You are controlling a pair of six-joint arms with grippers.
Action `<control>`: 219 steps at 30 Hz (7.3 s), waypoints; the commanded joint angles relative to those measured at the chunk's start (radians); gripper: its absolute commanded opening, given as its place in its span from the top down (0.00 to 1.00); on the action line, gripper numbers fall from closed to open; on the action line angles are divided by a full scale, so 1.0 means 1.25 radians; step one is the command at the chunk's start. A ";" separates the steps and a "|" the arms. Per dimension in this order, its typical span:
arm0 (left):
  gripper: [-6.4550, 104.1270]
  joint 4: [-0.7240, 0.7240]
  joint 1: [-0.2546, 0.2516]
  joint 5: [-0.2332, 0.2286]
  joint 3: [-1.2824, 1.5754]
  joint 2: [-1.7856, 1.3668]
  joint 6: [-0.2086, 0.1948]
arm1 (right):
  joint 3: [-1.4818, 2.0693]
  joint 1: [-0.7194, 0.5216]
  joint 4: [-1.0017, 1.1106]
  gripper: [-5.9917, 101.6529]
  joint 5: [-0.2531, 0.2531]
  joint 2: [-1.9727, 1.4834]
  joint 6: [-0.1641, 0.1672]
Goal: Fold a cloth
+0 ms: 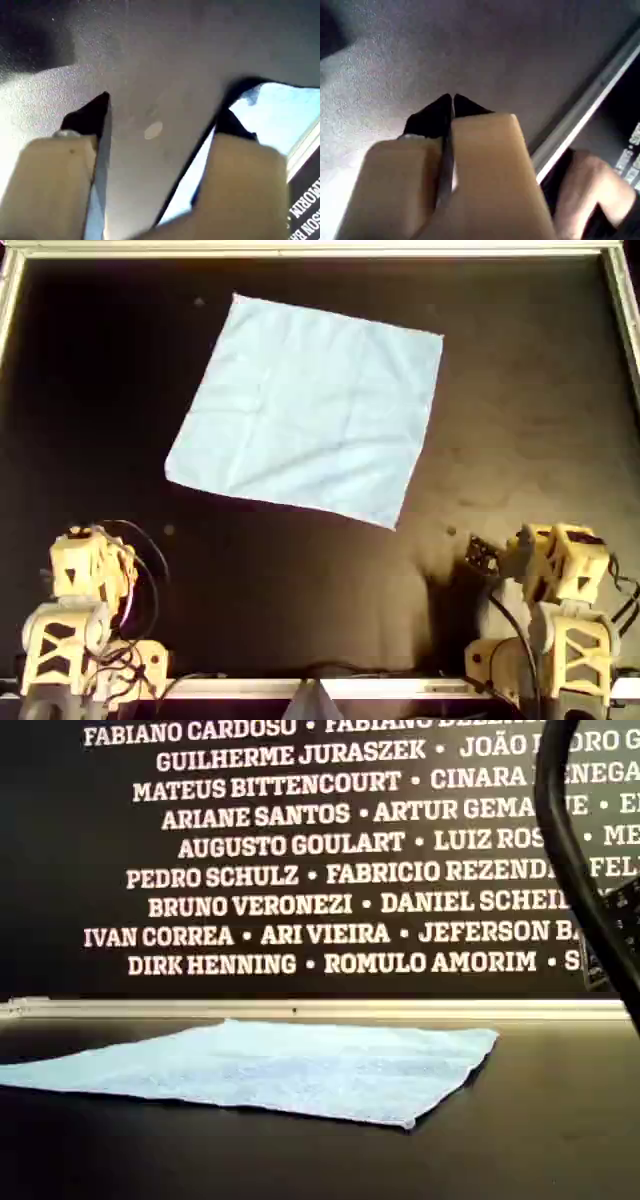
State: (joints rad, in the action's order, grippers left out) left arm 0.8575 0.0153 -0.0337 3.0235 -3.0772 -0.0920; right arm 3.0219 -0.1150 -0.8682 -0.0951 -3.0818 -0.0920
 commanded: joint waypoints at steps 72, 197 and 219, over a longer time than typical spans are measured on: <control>0.30 -0.378 -0.047 0.164 -0.007 0.218 0.061 | -0.497 0.207 0.468 0.49 0.514 0.868 -0.070; 0.07 -0.524 -0.047 0.151 -0.605 1.193 0.225 | -0.956 0.579 0.141 0.38 0.103 1.372 -0.028; 0.24 -0.513 -0.101 0.147 -0.644 1.231 0.226 | -1.015 0.569 0.142 0.40 0.103 1.381 -0.027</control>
State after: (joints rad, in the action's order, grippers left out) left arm 0.2040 -0.0767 0.1473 2.2120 -1.5294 0.1948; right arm 1.8024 0.6136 -0.7271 0.0245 -1.3453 -0.1243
